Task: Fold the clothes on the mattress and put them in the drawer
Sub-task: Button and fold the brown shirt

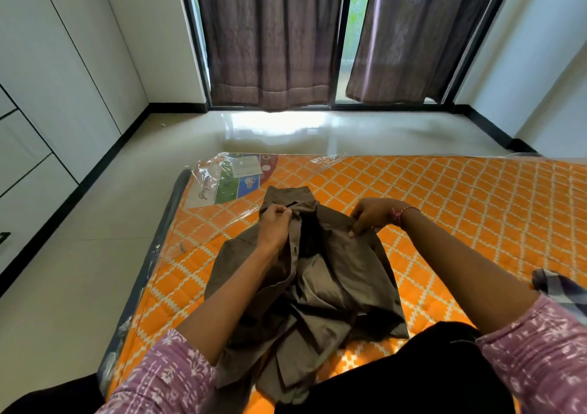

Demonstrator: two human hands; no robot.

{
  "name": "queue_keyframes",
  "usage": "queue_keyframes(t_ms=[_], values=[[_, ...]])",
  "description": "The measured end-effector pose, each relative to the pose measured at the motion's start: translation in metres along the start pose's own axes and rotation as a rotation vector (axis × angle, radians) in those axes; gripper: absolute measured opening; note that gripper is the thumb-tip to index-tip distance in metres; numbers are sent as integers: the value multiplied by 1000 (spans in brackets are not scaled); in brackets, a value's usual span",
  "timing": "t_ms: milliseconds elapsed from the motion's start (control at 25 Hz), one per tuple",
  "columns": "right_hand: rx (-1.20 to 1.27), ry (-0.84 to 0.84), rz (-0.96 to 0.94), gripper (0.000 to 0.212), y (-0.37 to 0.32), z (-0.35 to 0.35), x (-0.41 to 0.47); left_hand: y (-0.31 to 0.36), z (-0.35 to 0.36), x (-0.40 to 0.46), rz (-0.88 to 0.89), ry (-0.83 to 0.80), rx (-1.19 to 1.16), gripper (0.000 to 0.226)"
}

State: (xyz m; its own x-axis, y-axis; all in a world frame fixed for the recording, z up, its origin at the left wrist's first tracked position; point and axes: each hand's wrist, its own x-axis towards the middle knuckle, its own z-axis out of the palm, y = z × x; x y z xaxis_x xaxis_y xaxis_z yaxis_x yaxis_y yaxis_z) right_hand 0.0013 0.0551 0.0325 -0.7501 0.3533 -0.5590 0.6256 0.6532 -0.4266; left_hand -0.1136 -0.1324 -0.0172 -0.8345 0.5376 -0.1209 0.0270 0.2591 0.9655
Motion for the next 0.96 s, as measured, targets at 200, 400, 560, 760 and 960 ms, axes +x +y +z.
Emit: queue_keyframes(t_ms=[200, 400, 560, 760, 960], values=[[-180, 517, -21, 33, -11, -18, -14, 3, 11, -9, 88, 7, 42, 11], [69, 1057, -71, 20, -41, 57, -28, 14, 16, -14, 276, 43, 162, 2], [554, 814, 102, 32, -54, 116, -16, -2, 13, -28, 404, 14, 525, 4], [1373, 491, 160, 27, -67, 127, -13, -19, 11, -40, 404, 3, 471, 9], [1481, 447, 11, 15, -63, 131, -16, -21, 7, -43, 74, -67, -18, 17]])
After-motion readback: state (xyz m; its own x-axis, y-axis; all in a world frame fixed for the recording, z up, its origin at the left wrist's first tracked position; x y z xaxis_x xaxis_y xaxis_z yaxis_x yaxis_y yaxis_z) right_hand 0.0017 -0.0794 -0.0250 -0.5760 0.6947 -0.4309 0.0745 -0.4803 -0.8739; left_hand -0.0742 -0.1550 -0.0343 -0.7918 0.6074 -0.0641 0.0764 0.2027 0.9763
